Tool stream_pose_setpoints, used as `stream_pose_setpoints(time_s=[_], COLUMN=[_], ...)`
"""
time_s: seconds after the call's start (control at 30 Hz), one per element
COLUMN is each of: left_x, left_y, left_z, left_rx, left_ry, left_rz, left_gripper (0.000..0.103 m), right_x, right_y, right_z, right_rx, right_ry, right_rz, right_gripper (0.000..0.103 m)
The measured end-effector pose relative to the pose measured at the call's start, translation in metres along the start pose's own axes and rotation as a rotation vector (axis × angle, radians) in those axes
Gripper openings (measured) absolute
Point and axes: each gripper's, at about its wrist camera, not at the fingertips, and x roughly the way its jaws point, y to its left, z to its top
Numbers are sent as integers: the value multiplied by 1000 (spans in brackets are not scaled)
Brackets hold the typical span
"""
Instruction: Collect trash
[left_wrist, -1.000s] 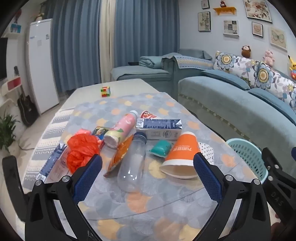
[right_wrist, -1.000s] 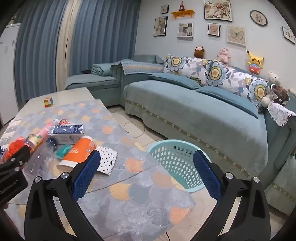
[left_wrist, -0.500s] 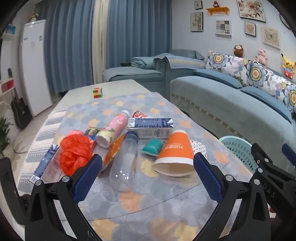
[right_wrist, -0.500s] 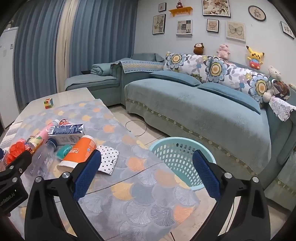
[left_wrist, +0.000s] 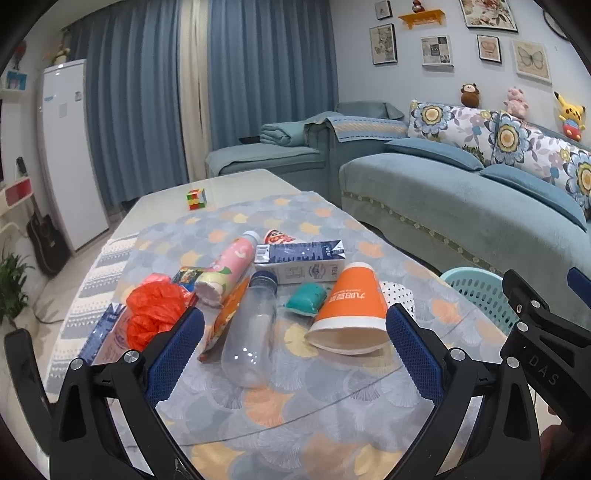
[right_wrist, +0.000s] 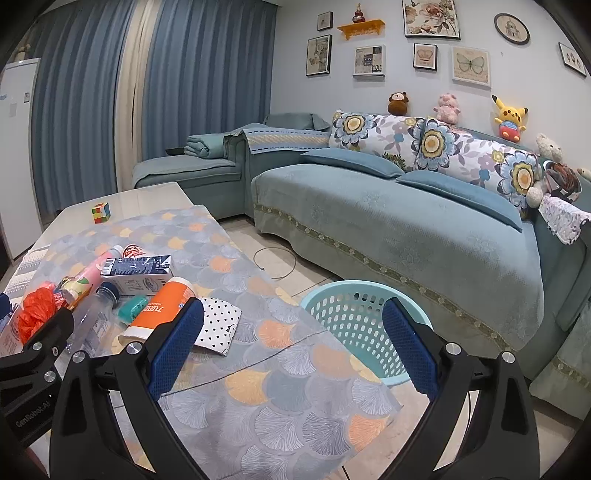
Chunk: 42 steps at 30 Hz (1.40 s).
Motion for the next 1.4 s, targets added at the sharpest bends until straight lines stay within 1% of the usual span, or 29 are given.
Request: stream_pose_setpoints(time_s=[0.6,1.3,1.4], left_x=[1,3,2], left_y=[19,9,7], left_z=[2,0,0], left_rx=[-76,-39,-34], left_ry=[20,27,27], left_rz=[-24,-51,-52], left_gripper=[96,96,96], right_x=[1,4,7], right_y=[2,-9,-9], right_z=[-2,-1,-1], right_rx=[-3,32,33], right_ry=[-3,5,16], right_rz=[-7,-66,-67], right_gripper=[92,92,90])
